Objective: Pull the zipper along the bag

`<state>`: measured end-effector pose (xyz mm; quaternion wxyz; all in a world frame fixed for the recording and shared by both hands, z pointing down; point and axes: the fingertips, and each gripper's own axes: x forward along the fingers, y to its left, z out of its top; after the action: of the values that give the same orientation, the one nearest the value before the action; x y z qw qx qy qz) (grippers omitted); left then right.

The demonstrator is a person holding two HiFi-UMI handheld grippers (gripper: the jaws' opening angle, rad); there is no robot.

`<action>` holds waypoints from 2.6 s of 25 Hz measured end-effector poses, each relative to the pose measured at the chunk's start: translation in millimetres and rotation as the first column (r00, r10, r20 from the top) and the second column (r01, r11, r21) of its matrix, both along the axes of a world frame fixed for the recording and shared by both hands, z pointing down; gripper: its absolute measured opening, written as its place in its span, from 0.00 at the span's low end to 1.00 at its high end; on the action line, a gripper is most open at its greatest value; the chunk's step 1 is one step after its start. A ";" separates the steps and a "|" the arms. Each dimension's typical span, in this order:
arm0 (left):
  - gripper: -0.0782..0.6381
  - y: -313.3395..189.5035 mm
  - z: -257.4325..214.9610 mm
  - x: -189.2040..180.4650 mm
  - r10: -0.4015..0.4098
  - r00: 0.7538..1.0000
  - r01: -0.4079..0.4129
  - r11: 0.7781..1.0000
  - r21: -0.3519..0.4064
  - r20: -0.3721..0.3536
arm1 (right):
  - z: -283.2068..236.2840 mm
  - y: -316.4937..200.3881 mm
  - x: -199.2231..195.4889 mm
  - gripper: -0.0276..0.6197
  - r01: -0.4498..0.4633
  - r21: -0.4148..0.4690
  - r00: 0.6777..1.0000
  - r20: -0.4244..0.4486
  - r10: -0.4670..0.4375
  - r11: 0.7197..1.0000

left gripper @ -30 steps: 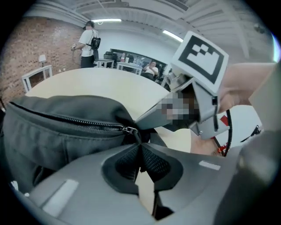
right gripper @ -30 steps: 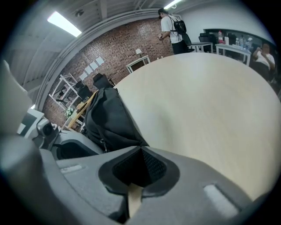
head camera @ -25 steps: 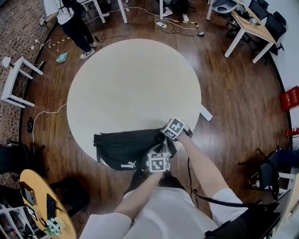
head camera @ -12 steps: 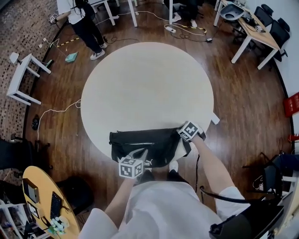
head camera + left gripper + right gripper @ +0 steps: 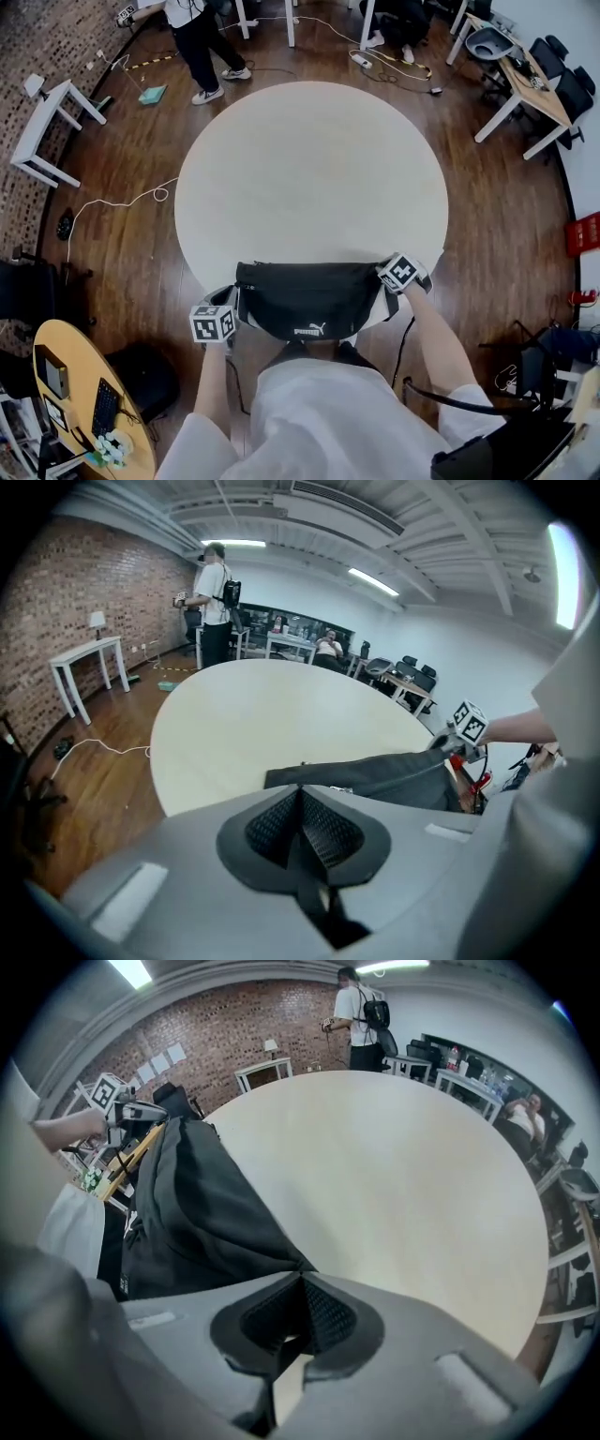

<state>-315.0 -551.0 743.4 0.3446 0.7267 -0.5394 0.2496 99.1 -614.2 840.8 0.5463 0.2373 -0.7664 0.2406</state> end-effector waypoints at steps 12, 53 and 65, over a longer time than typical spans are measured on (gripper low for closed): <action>0.15 -36.4 89.7 -27.4 0.200 0.979 -0.193 0.975 -0.113 0.046 | 5.4 -4.2 -18.7 0.02 -0.144 0.195 0.982 -0.090 0.163 0.970; 0.13 300.4 -336.7 256.7 0.220 0.973 -0.191 0.569 0.800 0.075 | -427.0 395.7 -29.0 0.03 -0.629 0.707 0.735 0.677 -0.052 0.323; 0.13 309.4 -354.3 190.3 0.183 0.983 -0.113 0.523 0.845 0.019 | -458.5 388.0 -90.9 0.03 -0.635 0.725 0.742 0.669 -0.049 0.268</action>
<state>-124.6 -241.6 389.2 -0.0509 0.8541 -0.5162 -0.0388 8.2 -226.3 382.3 -0.0098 0.5675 -0.8193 -0.0810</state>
